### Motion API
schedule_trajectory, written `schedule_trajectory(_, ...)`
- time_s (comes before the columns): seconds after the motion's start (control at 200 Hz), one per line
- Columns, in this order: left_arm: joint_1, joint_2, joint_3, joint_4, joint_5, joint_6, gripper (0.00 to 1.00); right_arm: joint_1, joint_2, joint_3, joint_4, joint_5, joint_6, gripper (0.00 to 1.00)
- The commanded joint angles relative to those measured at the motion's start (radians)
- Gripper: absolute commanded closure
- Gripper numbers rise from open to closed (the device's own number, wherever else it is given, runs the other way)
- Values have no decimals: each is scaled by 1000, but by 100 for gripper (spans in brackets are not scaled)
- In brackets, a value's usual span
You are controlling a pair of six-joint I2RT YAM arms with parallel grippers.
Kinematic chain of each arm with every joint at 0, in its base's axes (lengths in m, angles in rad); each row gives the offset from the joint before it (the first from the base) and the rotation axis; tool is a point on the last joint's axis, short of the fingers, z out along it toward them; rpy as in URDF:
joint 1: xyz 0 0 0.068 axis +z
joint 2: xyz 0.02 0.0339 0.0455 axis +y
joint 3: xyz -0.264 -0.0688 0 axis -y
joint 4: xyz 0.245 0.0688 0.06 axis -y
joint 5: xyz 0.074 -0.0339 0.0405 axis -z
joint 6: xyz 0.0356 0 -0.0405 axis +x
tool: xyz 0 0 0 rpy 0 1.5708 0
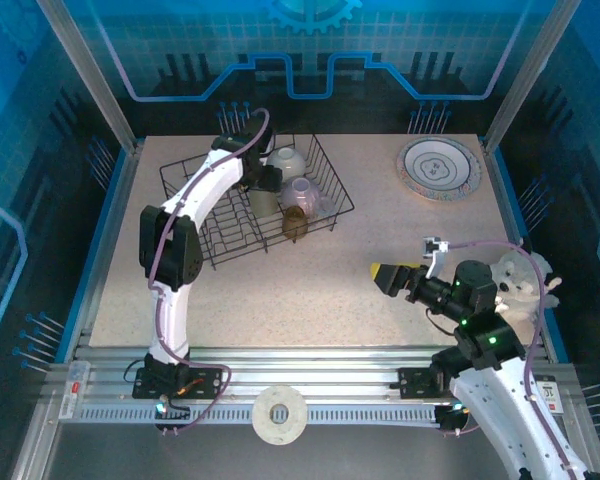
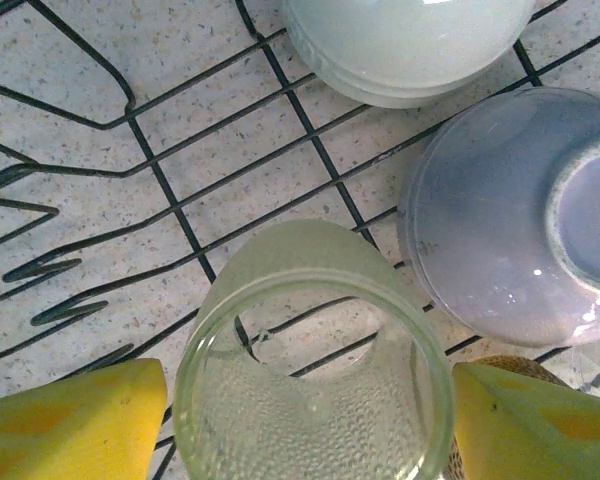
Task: Unload the mixed dishes from the dish rack
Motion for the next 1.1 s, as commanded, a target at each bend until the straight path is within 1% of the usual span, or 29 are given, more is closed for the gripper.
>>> schedule_trajectory(0.0,2,27,46,-40,-18,-22,25,-8,11,-1,75,-28,15,0)
schedule_trajectory(0.33,7,53,46,-41,-4,-41,32,-8,12,-4,83,-22,21,0)
schedule_trajectory(0.485,7,25,38,-46,-1,-38,42,-9,12,0,78,-16,20,0)
schedule_trajectory(0.6,7,-42,1,-39,-14,-23,44,-9,14,3,78,-14,16,0)
schedule_trajectory(0.901,7,-313,-157,10,-27,-23,46,-8,45,6,113,-26,16,0)
schedule_trajectory(1.016,7,-426,-204,20,13,-43,47,-8,51,12,119,-28,15,0)
schedule_trajectory(1.096,7,-508,-243,36,61,-58,47,-8,51,17,118,-31,13,0)
